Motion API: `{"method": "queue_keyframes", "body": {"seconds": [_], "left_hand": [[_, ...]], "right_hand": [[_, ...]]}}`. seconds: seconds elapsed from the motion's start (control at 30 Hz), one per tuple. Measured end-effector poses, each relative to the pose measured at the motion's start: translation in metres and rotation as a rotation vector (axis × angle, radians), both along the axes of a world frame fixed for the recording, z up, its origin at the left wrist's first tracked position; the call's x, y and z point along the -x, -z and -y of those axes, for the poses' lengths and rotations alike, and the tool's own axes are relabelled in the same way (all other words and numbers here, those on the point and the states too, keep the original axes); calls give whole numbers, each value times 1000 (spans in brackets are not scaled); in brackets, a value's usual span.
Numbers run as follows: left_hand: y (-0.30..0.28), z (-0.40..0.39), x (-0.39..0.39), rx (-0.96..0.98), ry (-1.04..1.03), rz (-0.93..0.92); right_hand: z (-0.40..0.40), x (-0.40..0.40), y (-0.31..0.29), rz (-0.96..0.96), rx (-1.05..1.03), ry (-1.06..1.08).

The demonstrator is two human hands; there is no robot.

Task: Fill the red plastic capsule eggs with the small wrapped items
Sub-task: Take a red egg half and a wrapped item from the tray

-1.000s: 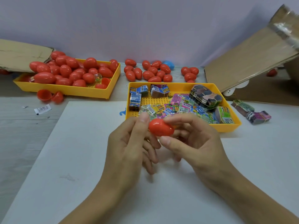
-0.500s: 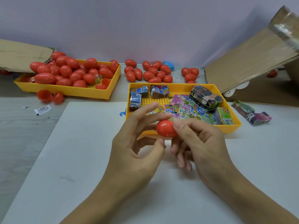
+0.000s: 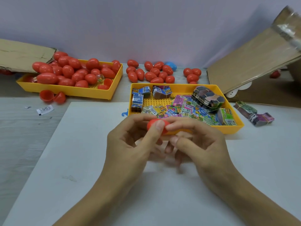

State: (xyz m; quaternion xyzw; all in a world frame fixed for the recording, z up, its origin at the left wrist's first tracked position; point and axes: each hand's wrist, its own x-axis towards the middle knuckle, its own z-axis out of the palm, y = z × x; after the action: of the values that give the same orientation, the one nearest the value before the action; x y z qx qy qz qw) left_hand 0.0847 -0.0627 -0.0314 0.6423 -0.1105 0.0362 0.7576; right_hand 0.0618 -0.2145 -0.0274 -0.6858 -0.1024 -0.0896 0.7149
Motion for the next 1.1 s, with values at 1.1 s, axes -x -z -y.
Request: {"method": "queue_keyframes", "body": {"seconds": [1.1], "left_hand": [[4,-2,1,27,-138,111]], "right_hand": [[12,-9,8,248,906,620]]}}
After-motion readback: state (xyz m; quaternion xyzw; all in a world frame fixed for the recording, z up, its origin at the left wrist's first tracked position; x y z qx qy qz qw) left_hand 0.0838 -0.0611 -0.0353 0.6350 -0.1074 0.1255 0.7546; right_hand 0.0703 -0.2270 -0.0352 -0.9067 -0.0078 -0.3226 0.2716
